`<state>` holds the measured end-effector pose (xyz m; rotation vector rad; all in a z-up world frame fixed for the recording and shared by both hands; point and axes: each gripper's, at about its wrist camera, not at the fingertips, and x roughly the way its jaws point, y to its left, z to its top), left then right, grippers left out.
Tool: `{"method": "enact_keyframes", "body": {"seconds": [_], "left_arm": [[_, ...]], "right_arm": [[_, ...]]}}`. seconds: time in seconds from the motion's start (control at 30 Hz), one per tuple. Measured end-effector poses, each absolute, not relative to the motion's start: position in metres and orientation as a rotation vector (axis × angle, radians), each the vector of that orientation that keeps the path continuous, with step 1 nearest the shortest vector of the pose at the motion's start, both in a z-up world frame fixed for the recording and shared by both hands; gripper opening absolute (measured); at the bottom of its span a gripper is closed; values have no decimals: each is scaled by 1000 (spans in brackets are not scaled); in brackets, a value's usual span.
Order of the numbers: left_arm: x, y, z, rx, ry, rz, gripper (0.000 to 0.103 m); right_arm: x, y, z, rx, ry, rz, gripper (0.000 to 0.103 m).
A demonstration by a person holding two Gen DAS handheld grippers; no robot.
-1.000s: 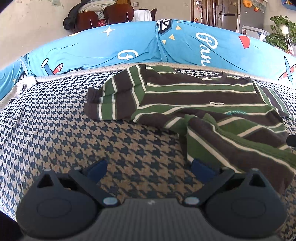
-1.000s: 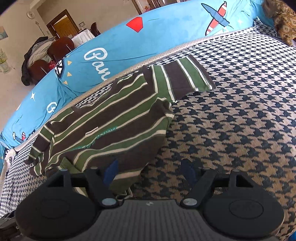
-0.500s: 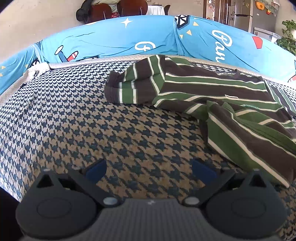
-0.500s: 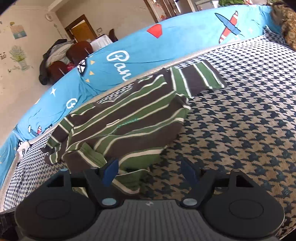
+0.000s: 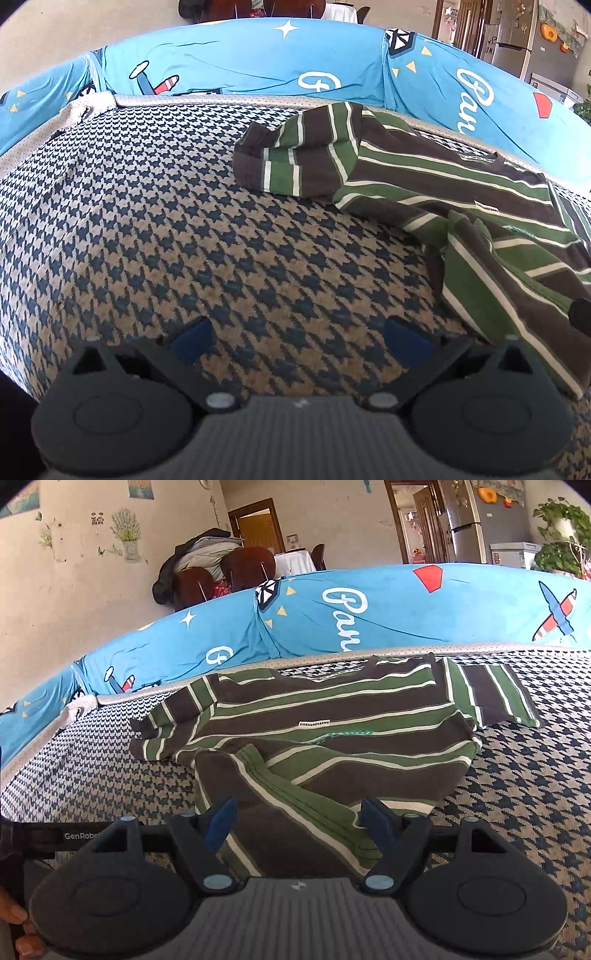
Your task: Fold clothes
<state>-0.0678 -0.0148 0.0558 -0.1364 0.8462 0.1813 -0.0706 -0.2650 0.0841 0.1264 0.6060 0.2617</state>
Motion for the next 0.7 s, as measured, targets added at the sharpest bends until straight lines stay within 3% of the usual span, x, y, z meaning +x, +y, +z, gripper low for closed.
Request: {"method": "enact_keyframes", "body": {"seconds": [0.7], "left_arm": [[-61,-17,52,-157,855,191,103]], "right_arm": [[-70,-220,54,-77,678,340,72]]}}
